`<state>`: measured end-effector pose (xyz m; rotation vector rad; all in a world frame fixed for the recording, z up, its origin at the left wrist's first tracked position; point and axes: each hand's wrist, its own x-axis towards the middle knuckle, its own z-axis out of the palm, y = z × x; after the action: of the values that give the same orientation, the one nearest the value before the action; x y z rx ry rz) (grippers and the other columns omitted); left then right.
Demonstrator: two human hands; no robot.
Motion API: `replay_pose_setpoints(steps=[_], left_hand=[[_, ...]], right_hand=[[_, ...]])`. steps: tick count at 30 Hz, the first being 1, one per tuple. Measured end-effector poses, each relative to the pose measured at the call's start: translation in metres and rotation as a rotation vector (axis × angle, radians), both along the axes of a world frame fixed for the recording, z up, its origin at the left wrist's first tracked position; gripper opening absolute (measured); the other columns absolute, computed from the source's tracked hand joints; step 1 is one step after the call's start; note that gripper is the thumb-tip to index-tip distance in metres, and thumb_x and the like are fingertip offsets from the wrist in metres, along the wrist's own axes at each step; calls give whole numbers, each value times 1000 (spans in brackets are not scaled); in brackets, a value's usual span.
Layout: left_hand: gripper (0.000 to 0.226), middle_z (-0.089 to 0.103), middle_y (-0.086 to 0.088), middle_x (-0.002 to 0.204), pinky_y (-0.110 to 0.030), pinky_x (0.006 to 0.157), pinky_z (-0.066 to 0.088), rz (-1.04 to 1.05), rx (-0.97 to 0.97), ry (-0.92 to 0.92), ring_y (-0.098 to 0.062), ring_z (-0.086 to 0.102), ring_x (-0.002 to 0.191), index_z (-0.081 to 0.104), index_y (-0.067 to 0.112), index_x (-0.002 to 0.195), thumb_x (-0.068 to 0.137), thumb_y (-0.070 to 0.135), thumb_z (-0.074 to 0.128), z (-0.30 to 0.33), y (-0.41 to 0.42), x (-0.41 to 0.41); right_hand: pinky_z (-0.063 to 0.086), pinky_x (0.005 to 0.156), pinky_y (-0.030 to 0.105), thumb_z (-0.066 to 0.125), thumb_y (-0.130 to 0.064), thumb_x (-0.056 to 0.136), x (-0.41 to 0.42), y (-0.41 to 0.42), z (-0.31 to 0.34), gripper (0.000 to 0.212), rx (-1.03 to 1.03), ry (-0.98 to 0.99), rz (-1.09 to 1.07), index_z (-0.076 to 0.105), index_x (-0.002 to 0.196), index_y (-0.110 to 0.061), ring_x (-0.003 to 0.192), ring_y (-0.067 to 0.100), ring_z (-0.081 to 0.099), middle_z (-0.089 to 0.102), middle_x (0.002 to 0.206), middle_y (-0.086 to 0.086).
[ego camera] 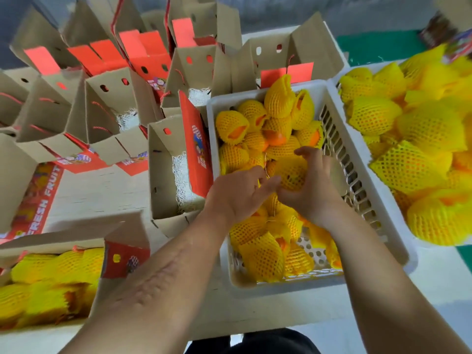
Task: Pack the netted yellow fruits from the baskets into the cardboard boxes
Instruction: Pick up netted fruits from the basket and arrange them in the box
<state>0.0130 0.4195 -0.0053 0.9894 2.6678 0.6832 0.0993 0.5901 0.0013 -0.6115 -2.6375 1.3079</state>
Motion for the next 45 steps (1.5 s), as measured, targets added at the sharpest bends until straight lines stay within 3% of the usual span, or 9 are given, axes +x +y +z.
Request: replay_pose_setpoints(steps=[4, 8, 12, 16, 22, 25, 29, 39, 45], left_hand=[[60, 75, -3, 103, -47, 87, 55, 43, 393, -444, -23, 70, 102, 68, 22, 116, 92, 71, 40, 17, -14, 18], [27, 75, 17, 108, -14, 78, 52, 180, 802, -590, 1, 71, 98, 69, 35, 118, 92, 44, 68, 30, -63, 50], [53, 66, 20, 126, -20, 88, 54, 204, 1027, -575, -4, 66, 115, 55, 35, 138, 88, 28, 74, 35, -138, 63], [61, 62, 20, 131, -18, 92, 52, 196, 1084, -538, -4, 62, 121, 52, 41, 141, 86, 25, 76, 44, -230, 51], [59, 62, 9, 141, -43, 118, 39, 175, 935, -962, -14, 58, 131, 63, 51, 131, 75, 59, 80, 25, -368, 19], [52, 70, 9, 122, -43, 112, 43, 343, 668, -758, -12, 64, 116, 62, 46, 118, 73, 70, 69, 6, -432, 3], [14, 69, 17, 103, -30, 93, 49, 103, 33, -478, -2, 64, 102, 69, 37, 109, 95, 37, 63, -31, -495, 7], [15, 64, 13, 99, -26, 82, 45, 88, -189, -427, -17, 61, 98, 69, 39, 93, 89, 25, 69, -43, -483, 3], [18, 66, 10, 114, -38, 106, 38, 92, -248, -318, -25, 51, 115, 64, 43, 99, 86, 31, 61, -33, -471, 7]], right_hand=[[52, 95, 49, 81, -12, 74, 26, -59, 30, 84, -240, 93, 118, 35, 143, -21, 123, 31, 53, 41, 136, 10], [44, 109, 39, 90, -19, 63, 38, -112, 41, 111, -78, 172, 77, 26, 153, -24, 138, 23, 37, 29, 139, -1], [50, 105, 35, 88, -38, 70, 29, -192, 53, 96, -38, 104, 222, 41, 153, -31, 139, 17, 48, 44, 147, -3], [41, 113, 24, 78, -4, 83, 27, -291, 56, 101, -139, 236, 149, 16, 159, -27, 141, 4, 39, 35, 149, -4], [52, 90, 39, 76, -16, 76, 9, -401, 41, 80, -338, 143, 183, 31, 142, -21, 116, 14, 57, 49, 126, 4], [51, 78, 33, 73, -22, 65, 7, -431, 25, 67, -253, 6, 278, 36, 121, -29, 97, 1, 57, 51, 108, -1], [53, 82, 38, 74, -24, 72, -5, -442, 11, 63, 140, -315, 599, 43, 125, -32, 107, 20, 53, 33, 123, -6], [48, 98, 33, 69, -17, 96, -43, -475, 3, 38, 482, -744, 723, 58, 132, -22, 119, 29, 57, 46, 137, 8], [48, 100, 45, 59, -10, 97, -43, -485, -2, 47, 638, -772, 579, 50, 142, -20, 132, 36, 51, 42, 146, 9]])
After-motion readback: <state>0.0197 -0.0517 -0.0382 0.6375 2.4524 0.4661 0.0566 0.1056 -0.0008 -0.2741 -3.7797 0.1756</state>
